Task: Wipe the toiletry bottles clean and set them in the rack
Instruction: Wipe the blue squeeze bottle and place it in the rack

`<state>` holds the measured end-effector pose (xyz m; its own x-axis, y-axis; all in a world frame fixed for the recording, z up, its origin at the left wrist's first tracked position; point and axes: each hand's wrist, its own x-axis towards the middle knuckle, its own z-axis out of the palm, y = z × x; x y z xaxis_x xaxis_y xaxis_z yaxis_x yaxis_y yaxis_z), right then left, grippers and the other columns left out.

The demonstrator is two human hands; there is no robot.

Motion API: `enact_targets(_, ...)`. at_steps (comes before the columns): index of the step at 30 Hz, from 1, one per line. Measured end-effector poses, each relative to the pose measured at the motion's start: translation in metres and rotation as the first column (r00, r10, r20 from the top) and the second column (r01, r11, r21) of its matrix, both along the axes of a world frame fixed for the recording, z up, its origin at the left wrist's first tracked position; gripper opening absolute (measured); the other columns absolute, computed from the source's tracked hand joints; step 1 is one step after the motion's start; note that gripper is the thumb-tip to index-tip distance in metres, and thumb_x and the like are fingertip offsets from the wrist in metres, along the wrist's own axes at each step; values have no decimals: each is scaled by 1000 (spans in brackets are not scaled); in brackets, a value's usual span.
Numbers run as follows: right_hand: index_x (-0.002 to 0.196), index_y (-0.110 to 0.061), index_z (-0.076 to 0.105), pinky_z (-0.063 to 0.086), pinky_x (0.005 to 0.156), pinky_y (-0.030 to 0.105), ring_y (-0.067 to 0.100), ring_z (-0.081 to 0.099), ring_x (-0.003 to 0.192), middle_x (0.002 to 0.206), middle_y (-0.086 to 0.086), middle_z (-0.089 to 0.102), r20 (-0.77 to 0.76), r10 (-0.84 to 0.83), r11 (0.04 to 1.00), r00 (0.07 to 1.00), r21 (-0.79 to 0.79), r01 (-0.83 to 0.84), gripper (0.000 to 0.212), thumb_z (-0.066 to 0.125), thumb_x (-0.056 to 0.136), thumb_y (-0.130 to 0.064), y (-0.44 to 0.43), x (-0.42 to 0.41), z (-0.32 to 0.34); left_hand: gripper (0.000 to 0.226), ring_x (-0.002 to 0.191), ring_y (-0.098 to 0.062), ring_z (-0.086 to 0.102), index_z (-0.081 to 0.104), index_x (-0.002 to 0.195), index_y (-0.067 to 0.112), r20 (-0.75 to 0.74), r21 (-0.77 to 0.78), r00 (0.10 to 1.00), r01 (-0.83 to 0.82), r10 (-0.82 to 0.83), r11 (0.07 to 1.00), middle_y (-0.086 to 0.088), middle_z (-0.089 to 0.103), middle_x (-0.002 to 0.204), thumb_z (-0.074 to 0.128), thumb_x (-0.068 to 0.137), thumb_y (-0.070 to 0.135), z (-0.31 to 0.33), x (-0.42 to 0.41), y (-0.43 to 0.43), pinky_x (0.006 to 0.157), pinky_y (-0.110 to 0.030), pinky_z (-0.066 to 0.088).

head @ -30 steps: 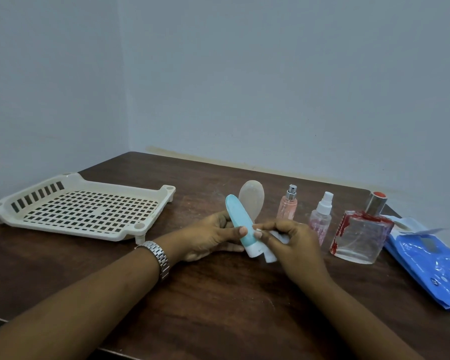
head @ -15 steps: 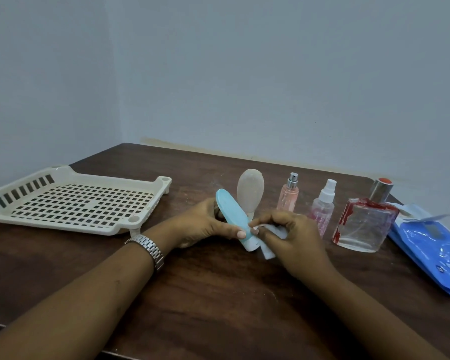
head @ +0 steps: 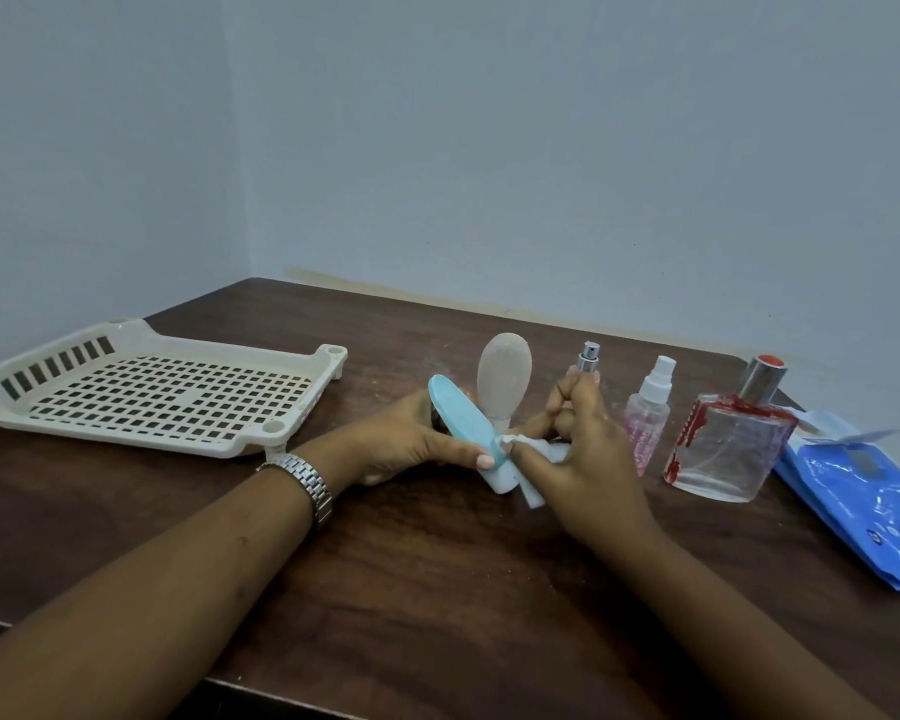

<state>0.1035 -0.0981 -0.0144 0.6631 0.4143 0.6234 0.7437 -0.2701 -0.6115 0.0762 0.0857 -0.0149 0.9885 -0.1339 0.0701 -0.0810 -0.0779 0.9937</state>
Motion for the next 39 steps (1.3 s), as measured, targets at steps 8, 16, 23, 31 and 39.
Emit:
enact_targets(8,85,-13,42,51,60,26,1,65,73,72,-6,68,44,85,994,995,-77,-82,32,73,76,-7,-1,-7,0,30,91,-17,68,62,92,10,-3,6,1000,15,-15,1000,-3,73,91,75,70,-5,-1,1,2,81,-27,54)
enact_targets(16,85,-12,43,50,56,19,-4,63,74,69,-5,65,74,71,997,995,-27,-69,31,72,77,-6,5,-5,3,26,85,-12,69,62,89,11,-2,8,1000,27,-27,1000,1,74,84,67,76,-11,-1,1,1,75,-22,53)
enact_targets(23,84,-13,43,47,55,12,-3,63,69,66,-10,63,58,65,998,996,-16,-64,33,75,76,-10,0,1,3,25,84,-11,67,60,91,10,-3,2,1000,13,-13,1000,2,73,85,69,76,-9,-3,5,2,76,-23,54)
enact_targets(31,85,-16,45,51,56,31,4,64,75,75,-3,66,126,129,985,984,-133,-112,28,73,79,-14,-2,-7,2,28,81,-10,68,58,95,10,-29,7,999,22,-22,1000,4,73,82,70,76,-7,0,2,3,71,-21,53)
enact_targets(39,85,-23,48,47,59,17,4,58,79,72,-20,53,241,50,994,969,-105,-25,25,73,80,-18,5,-11,5,21,65,0,59,55,91,14,-35,24,999,-15,16,1000,12,68,70,68,80,2,3,-1,1,55,-14,42)
